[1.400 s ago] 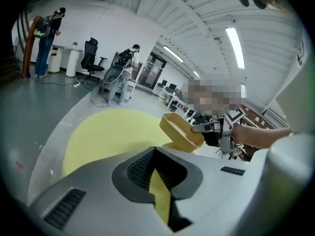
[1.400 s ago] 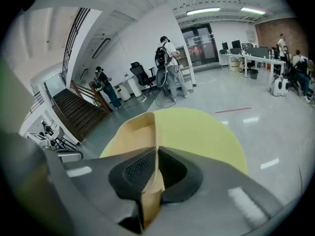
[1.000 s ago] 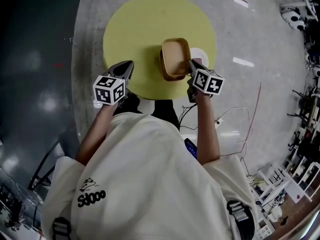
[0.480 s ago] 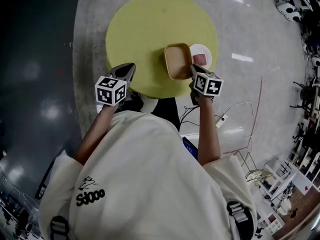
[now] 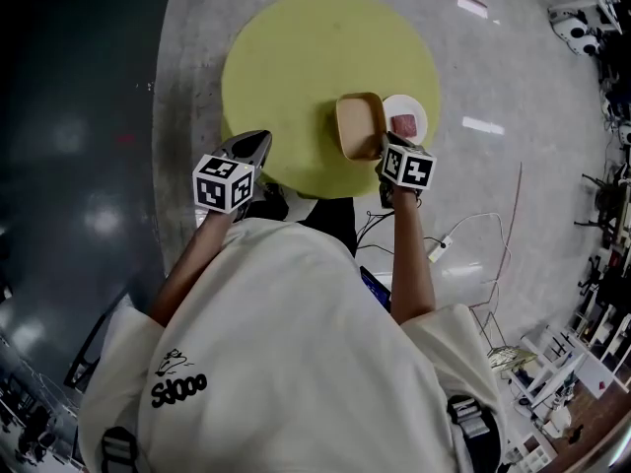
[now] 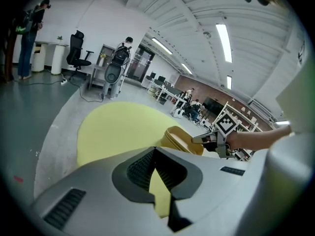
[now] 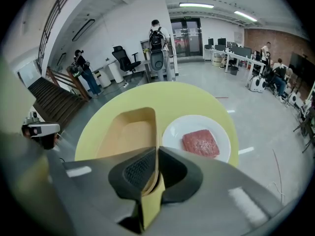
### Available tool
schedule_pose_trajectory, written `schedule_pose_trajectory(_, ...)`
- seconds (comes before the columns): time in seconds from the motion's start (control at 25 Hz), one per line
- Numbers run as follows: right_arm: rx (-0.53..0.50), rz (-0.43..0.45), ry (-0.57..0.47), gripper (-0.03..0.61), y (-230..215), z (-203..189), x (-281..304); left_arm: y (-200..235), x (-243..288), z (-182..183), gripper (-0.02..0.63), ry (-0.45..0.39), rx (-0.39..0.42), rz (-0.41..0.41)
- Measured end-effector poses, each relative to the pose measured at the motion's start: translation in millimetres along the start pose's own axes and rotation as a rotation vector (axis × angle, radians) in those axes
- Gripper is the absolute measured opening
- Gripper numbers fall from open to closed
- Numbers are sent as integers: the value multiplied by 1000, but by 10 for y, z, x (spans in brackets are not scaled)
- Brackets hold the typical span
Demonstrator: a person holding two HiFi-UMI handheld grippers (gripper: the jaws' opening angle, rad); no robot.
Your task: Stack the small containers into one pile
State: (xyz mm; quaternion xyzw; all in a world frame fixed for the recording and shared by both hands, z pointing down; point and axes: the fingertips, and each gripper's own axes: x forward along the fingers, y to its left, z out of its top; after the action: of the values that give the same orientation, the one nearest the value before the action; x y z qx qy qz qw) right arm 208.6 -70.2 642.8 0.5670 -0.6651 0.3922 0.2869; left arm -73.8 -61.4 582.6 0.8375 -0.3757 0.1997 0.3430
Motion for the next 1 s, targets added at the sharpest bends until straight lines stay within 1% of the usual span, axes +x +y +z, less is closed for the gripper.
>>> schedule_pose_trajectory(0.24,-77,-20,11,40,93,-3,55,101,-71,-62,5,2,-15,12)
schedule_pose_trajectory(0.36,-81,9,20,110,186,14,32,118,-97,-15,5,-8,-14,10)
schedule_pose_trajectory(0.4,-81,12,17,120,210,19,16,124,-106,1,5,-14,-13,8)
schedule_pose_trajectory(0.52,-88,5,-17,121,246,86,-72,143,-128,84,5,-39,3,5)
schedule_pose_trajectory(0.64,-99,-1,-53,121,285,233,-233,168,-130,260,5,-69,36,8)
schedule_pose_trajectory(0.76,-114,-4,-92,121,361,398,-414,208,-177,494,5,-117,58,8)
schedule_pose_trajectory(0.88,-125,2,-173,121,502,682,-668,226,-315,825,5,-169,97,11)
schedule_pose_trajectory(1.0,-148,19,-257,115,729,960,-910,184,-499,1162,5,-223,122,-19)
